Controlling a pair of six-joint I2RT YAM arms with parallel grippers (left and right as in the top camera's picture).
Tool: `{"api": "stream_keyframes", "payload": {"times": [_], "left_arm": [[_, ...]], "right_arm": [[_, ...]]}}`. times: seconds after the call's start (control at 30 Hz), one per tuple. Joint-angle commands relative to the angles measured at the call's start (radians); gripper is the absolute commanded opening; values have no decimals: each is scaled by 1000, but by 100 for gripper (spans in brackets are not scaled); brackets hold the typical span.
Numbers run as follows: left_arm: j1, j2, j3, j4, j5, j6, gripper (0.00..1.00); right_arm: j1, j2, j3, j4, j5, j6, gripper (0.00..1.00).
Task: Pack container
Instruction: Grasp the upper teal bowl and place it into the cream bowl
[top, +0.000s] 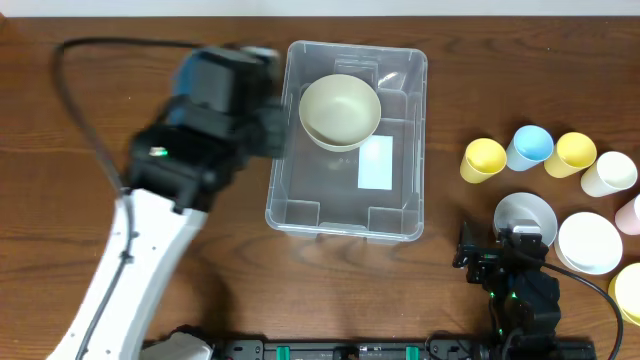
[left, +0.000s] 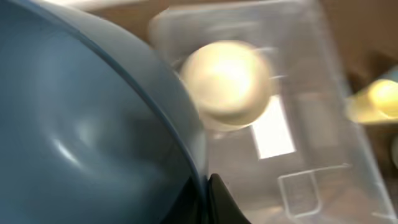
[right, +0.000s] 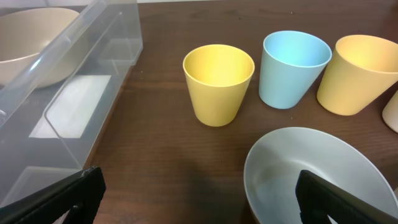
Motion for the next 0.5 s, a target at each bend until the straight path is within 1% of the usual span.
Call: {"api": "stream_keyframes", "payload": {"times": [0.0, 0.17, 0.23, 0.37, 0.47], "left_arm": [[-80, 80, 11, 84, -7, 179, 6], [-156, 244, 10, 239, -9, 333, 6], [-166, 311, 11, 276, -14, 369, 6], [-163, 418, 10, 298, -14, 395, 6], [-160, 473, 10, 308, -14, 456, 6]], "right_arm": [[-6, -3, -3, 0, 10, -10, 99], [-6, -3, -3, 0, 10, -10, 99], [-6, -3, -3, 0, 10, -10, 99], [-6, -3, -3, 0, 10, -10, 99], [-6, -3, -3, 0, 10, -10, 99]]}}
